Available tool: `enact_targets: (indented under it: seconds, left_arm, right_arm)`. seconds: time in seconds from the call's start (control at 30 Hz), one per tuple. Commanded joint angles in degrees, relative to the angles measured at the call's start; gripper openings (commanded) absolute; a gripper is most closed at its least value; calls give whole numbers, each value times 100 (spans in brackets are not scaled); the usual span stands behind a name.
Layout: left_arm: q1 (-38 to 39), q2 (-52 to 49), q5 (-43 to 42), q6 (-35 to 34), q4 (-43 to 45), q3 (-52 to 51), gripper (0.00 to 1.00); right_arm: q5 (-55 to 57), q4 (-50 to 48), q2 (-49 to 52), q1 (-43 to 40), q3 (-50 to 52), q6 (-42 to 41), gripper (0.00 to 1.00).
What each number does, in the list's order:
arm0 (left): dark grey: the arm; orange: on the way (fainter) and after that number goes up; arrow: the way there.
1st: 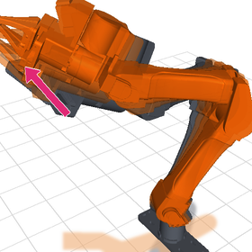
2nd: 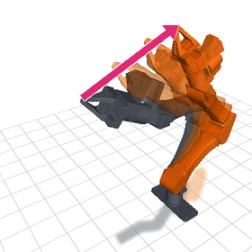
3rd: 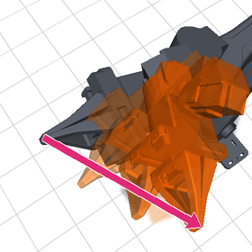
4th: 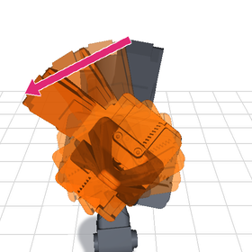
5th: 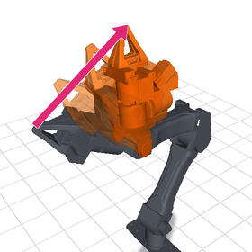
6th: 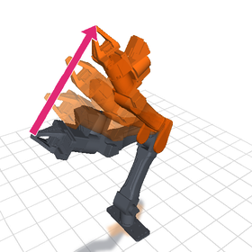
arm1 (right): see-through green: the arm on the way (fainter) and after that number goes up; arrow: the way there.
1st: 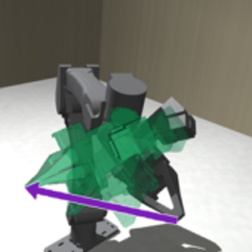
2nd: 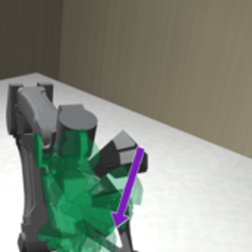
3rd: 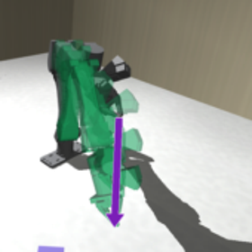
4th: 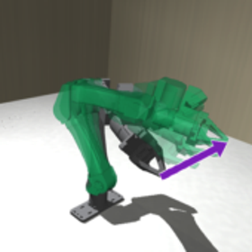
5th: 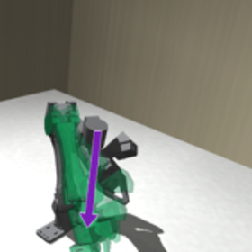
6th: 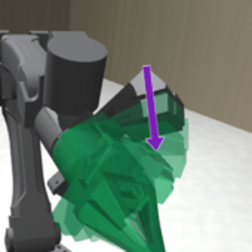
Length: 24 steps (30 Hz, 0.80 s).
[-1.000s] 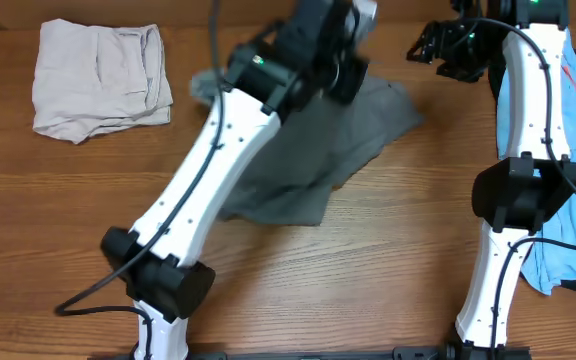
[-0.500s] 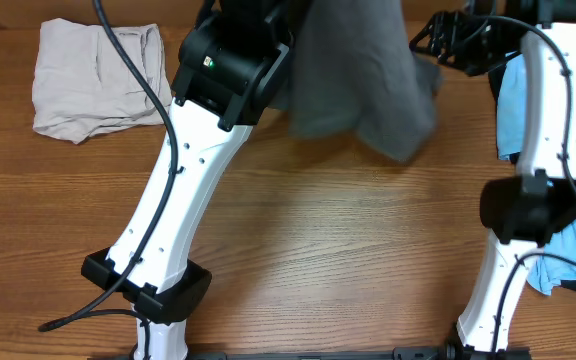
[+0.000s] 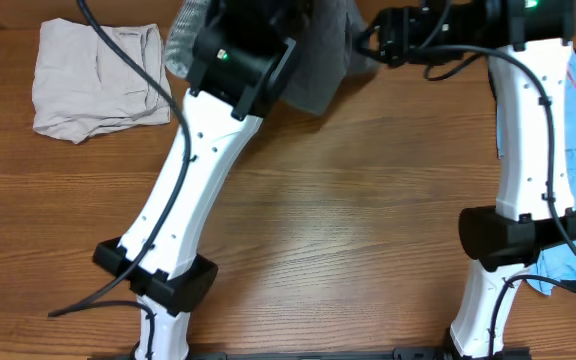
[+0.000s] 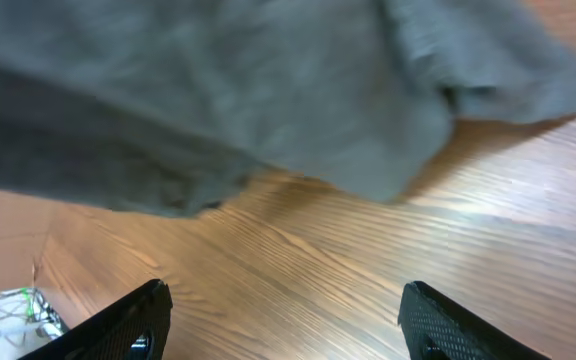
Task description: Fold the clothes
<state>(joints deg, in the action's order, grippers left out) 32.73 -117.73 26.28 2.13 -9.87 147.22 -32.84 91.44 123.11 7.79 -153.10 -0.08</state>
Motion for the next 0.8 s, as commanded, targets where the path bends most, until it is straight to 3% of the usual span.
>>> enact_targets:
  seconds: [0.0, 0.2, 0.4, 0.77]
  left_arm:
    - [-28, -131, 422, 179, 352, 151, 4]
    - [-243, -164, 699, 149, 457, 151, 4]
    - [-363, -160, 1060, -9, 133, 151, 4]
    - [-601, -149, 1012, -391, -501, 151, 4]
  right_arm:
    - [-44, -195, -11, 260, -33, -273, 77]
    - [411, -940, 35, 909, 164, -1016, 77]
    - [1016, -2280, 35, 1091, 1060, -2382, 73]
    - [1167, -2726, 2, 1700, 2354, -2039, 73]
